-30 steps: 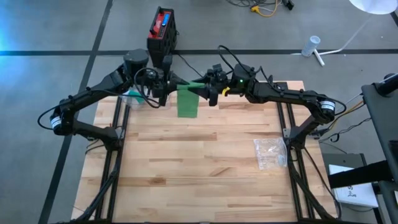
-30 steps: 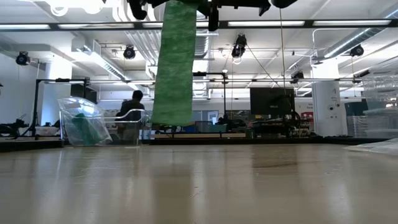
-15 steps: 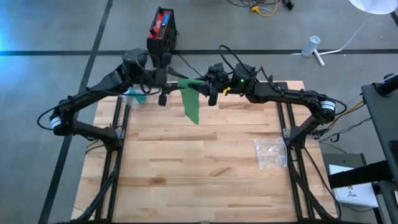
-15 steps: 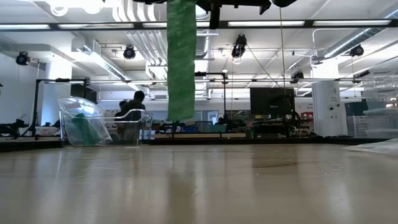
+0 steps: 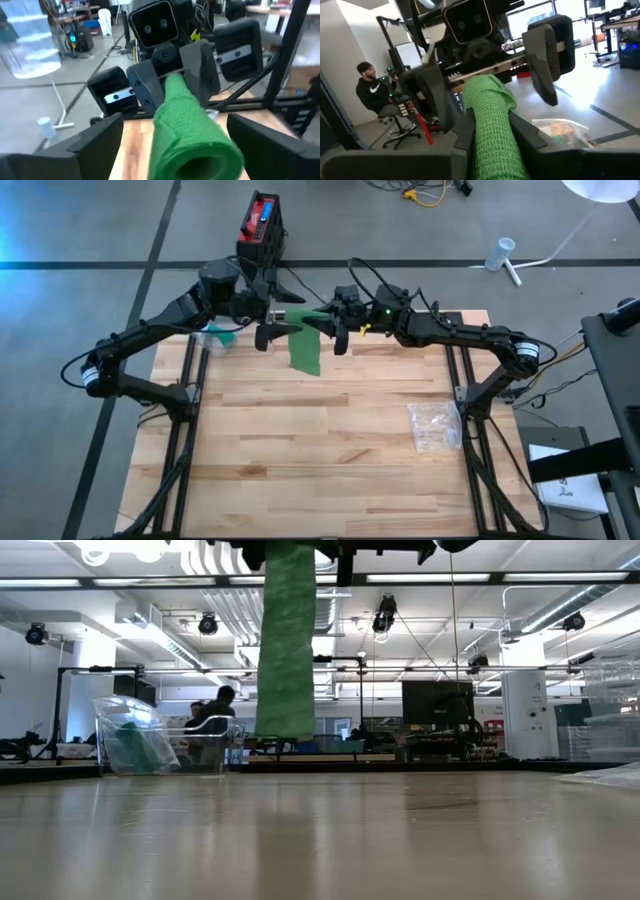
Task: Roll bandage
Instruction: Roll the green bandage
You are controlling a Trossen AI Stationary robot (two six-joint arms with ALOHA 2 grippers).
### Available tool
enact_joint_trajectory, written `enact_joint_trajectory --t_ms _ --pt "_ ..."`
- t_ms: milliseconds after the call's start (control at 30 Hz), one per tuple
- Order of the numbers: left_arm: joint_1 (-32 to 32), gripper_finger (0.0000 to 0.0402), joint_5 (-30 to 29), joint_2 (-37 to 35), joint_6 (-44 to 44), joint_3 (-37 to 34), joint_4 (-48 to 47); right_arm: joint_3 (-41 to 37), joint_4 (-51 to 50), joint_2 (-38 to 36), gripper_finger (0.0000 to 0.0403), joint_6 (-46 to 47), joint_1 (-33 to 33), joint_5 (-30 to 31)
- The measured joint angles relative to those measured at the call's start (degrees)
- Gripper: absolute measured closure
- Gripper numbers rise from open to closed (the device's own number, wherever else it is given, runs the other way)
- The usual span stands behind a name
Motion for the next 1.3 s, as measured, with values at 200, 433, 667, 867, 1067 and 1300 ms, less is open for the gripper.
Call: enact_joint_trajectory --t_ms 200,433,667,867,1067,1300 --pt "0.0 0.0089 -2.5 0.5 -5.0 0.0 -0.6 0.0 0.1 0.0 0.0332 -1.4 0.0 1.0" --pt "0.0 0.0236 -2.2 0.4 -5.8 0.0 -2.0 0.0 0.1 0.0 0.0317 -2.8 0.3 1.6" --pt "0.1 0.0376 -2.1 -0.4 -5.7 0.0 -2.3 -0.4 -0.6 -0.7 0.0255 -3.6 0.4 0.5" --pt "0.3 0.0351 -2.5 -2.4 -4.7 0.0 -2.2 -0.9 -7.9 -4.1 0.0184 -13.1 0.8 0.2" --pt "0.2 0.0373 -2.0 -2.6 -3.6 0.0 -1.4 -1.1 -8.9 -4.5 0.0143 -18.0 0.9 0.7" --pt "0.1 0.0364 2.0 -2.6 -0.6 -0.1 -1.3 0.0 -8.5 -4.9 0.0123 -17.9 0.9 1.0"
